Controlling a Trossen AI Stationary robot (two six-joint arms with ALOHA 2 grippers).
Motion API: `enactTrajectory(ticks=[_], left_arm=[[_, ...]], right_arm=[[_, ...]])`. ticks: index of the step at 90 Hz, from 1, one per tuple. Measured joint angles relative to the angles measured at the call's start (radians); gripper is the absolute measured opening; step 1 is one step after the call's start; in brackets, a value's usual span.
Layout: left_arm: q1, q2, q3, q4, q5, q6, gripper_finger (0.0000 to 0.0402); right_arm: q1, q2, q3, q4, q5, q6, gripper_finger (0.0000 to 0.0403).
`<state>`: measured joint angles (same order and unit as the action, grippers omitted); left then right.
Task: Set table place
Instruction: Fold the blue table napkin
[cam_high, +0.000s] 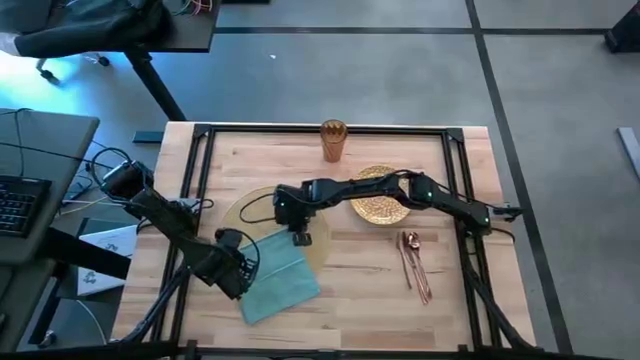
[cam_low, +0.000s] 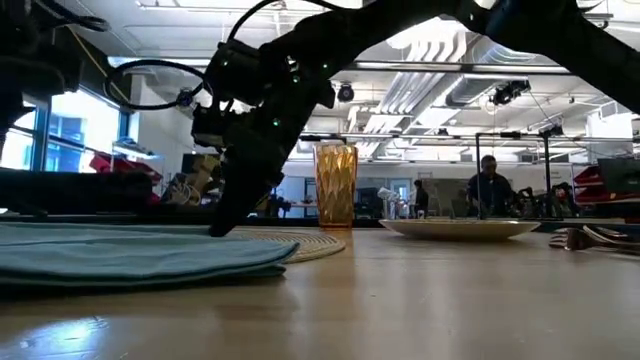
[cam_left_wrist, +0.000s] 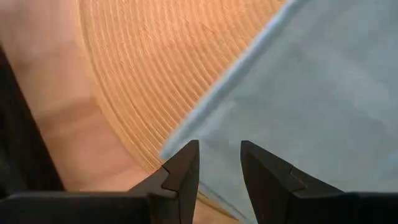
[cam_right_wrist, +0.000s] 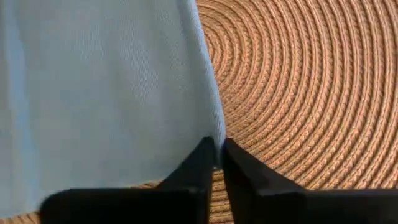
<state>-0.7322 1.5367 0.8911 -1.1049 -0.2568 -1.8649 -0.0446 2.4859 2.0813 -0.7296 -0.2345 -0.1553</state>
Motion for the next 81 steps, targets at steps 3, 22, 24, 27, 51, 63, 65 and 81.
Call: enactTrajectory(ticks=[3,22,24,27,51,63,65,81], left_arm=[[0.000,-0.002,-0.009,0.001,-0.011,0.021,0.0102],[-0.003,-0.045,-0.105,0.074,-0.049,0.062,0.0102],[-0.003,-0.052,-0.117,0.087,-0.048,0.060,0.0102],[-0.003,-0.061,-0.133,0.103,-0.047,0.053,0.0102],[-0.003,-0.125,-0.258,0.286,-0.078,0.049,0.0102],[-0.003,-0.132,-0.284,0.391,-0.141,0.133,0.0101],[-0.003,-0.132,-0.284,0.398,-0.148,0.147,0.0101],[-0.003,-0.132,-0.284,0.444,-0.181,0.242,0.0071]], right_arm=[[-0.002,0.000,0.020,-0.030,0.003,0.012,0.0006],[-0.008,-0.008,0.153,-0.160,0.007,-0.007,0.0000],[-0.008,-0.008,0.165,-0.172,0.007,-0.007,0.0000],[-0.008,-0.008,0.181,-0.193,0.006,-0.007,0.0000],[-0.005,-0.008,0.270,-0.338,-0.011,-0.067,0.0000],[-0.006,-0.026,0.267,-0.373,-0.012,-0.095,0.0000],[-0.006,-0.027,0.271,-0.381,-0.012,-0.097,0.0000],[-0.006,-0.075,0.267,-0.399,-0.009,-0.113,0.0000]])
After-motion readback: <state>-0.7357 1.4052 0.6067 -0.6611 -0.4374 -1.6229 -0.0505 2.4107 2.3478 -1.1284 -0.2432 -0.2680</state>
